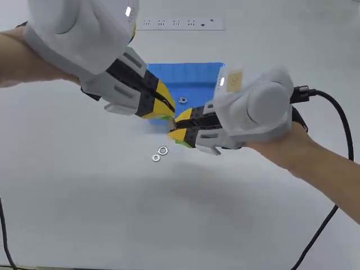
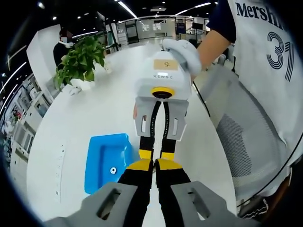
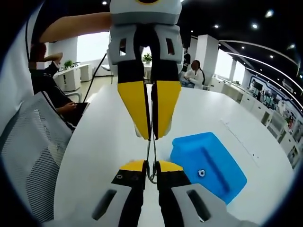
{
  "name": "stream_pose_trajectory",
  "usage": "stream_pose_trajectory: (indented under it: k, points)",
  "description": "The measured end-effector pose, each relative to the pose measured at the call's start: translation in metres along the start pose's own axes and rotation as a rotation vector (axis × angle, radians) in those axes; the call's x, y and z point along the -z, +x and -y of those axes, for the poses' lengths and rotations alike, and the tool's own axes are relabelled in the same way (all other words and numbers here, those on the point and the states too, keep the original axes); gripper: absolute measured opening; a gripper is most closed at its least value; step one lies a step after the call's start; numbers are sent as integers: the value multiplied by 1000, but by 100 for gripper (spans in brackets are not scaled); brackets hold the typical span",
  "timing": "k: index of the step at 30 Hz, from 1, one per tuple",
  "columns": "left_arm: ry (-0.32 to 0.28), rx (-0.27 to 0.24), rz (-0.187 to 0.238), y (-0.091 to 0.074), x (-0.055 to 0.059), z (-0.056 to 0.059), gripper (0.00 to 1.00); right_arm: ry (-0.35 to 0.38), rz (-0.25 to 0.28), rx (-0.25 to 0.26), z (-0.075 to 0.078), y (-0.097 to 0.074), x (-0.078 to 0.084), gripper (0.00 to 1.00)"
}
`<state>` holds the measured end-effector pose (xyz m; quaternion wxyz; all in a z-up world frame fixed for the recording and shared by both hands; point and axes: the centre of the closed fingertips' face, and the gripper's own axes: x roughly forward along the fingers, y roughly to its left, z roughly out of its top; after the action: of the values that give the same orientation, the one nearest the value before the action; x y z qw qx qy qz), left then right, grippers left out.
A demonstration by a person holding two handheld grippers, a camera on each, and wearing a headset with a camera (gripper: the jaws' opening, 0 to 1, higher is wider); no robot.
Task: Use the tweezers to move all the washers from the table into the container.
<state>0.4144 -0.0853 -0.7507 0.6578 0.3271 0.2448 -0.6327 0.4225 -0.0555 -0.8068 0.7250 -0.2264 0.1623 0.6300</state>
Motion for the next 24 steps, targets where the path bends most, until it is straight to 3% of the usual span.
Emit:
stream_pose_trajectory:
  k: [12, 19, 24]
  points:
    - [59, -54, -12, -26, -17, -22, 7, -77, 29, 39, 24, -10, -32, 10]
    - [82, -69, -28, -33, -18, -43, 7, -88, 51, 66, 45, -9, -41, 10]
    - [90, -70, -36, -28, -13, -61, 7, -91, 47, 80, 62, -5, -38, 10]
